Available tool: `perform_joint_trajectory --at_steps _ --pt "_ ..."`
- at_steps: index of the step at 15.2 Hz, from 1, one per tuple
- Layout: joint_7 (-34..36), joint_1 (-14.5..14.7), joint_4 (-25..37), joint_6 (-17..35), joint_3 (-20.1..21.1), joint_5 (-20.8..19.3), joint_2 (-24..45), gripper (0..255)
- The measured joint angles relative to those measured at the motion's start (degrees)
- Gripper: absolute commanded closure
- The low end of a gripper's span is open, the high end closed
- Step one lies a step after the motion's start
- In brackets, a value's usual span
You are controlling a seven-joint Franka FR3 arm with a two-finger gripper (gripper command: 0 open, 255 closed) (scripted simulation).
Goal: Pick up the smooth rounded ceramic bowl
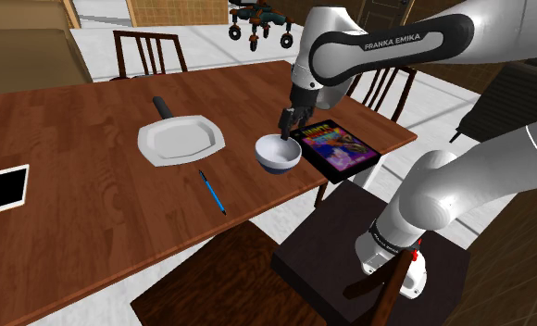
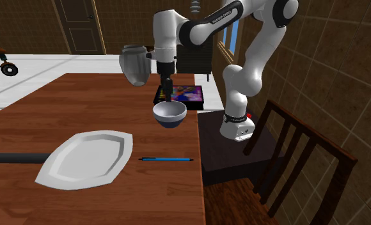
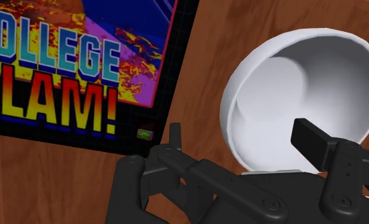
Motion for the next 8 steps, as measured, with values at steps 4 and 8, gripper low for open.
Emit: perform_joint_trajectory --at_steps 4,8 --pt "-0.23 0.11 -2.22 3.64 0.09 0.25 1.45 0" --pt "-0.28 0.15 -3.06 4.88 0.14 0.33 1.82 255"
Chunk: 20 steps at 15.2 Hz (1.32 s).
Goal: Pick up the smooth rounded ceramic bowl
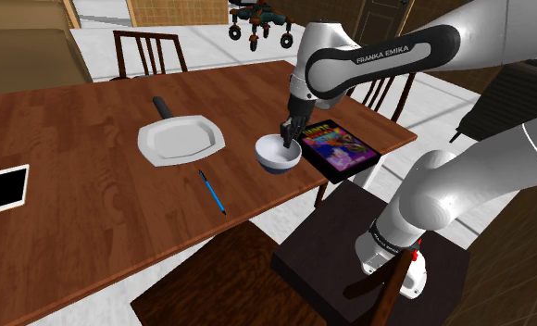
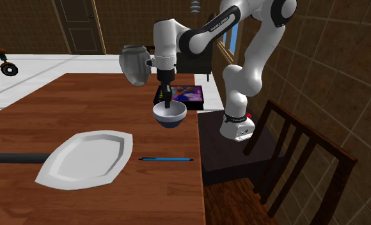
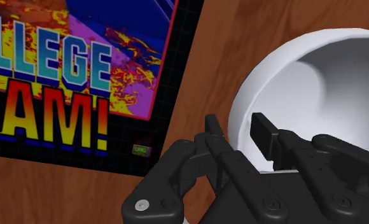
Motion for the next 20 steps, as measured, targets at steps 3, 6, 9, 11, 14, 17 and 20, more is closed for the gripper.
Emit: perform_joint_trajectory --at_steps 3,6,9,11,14,17,20 --pt "-0.02 -0.01 -0.01 0.09 -0.02 0.0 0.01 255" --pt "-0.01 -0.01 -0.02 0.07 -0.02 0.01 -0.04 255" --pt "-0.01 -0.02 0.2 -0.37 -0.03 -0.02 -0.23 255" --pt "0.0 -0.1 1.01 -1.82 -0.13 -0.14 -0.83 255" --pt "0.28 -0.07 2.55 -4.13 -0.08 -0.2 -1.61 255" --pt "0.52 -0.08 4.71 -6.61 -0.06 -0.29 -1.93 255" --pt "0.62 -0.15 6.7 -9.26 -0.17 -0.44 -2.6 255"
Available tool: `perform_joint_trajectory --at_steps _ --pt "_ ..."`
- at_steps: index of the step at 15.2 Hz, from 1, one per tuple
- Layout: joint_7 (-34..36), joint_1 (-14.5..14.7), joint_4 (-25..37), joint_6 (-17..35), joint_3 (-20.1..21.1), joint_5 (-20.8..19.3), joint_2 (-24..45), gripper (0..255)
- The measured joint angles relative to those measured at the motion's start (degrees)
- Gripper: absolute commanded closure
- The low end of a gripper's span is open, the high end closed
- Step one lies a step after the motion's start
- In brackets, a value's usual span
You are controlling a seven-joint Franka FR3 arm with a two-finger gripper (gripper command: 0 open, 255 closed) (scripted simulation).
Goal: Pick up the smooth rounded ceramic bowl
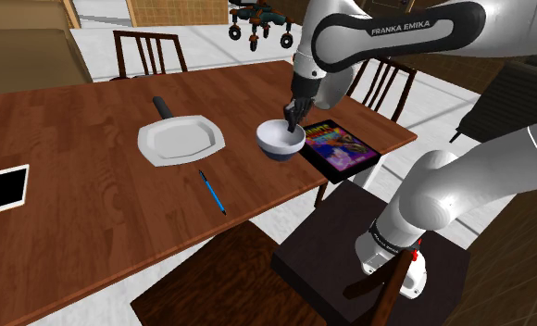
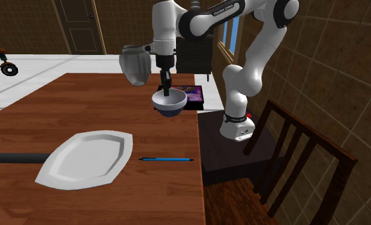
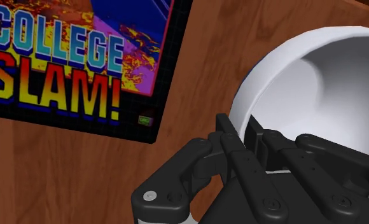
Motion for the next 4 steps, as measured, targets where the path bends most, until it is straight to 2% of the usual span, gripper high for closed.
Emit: perform_joint_trajectory --at_steps 4 --pt "0.17 -0.03 2.44 -2.78 -0.06 -0.11 -0.33 255"
